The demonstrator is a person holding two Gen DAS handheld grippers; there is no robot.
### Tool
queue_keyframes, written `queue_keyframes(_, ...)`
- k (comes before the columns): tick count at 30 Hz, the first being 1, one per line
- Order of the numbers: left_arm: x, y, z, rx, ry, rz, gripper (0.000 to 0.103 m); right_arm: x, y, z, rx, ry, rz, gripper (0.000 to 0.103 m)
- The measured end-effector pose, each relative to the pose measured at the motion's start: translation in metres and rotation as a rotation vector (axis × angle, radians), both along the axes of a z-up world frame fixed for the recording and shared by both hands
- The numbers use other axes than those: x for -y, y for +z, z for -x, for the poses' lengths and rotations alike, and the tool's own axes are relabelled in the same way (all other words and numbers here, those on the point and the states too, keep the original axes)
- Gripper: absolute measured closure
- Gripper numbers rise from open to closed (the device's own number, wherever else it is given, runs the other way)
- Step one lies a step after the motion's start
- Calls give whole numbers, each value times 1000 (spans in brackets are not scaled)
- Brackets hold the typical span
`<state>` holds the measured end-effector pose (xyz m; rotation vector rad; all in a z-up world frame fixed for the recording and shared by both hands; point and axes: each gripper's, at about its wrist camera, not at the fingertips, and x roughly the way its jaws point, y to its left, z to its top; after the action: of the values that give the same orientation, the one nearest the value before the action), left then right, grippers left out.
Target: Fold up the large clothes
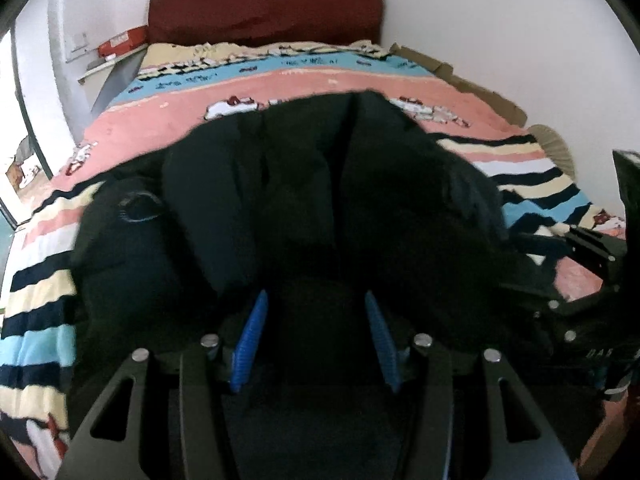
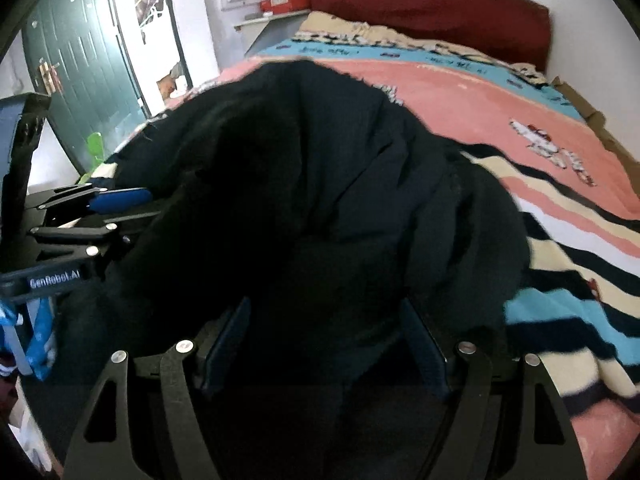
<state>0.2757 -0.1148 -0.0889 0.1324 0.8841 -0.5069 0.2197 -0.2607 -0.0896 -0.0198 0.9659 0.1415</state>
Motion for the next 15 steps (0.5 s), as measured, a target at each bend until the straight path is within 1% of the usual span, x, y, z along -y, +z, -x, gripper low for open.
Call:
queue_keyframes(4,-26,22,28,27,9,26,54,1,21,38,27,-23,-7,27)
queue_keyframes(5,-33,26,36,30,15,31,53,2,25,47,32,-30,-11,27)
queue_keyframes(7,-50,30,50,26,26,45,47,5,32,68,44,-49,-21,27)
queue_keyframes(10,-72,30,68,20,45,38,45,11,40,96,54,-84,-38,25)
queue_keyframes(12,-89,26,83,11,65,20,45,18,44,112,65,-106,-43,24)
queue_keyframes(15,-112,18,100,-8,100,19,45,31,49,134,76,-140,-51,22)
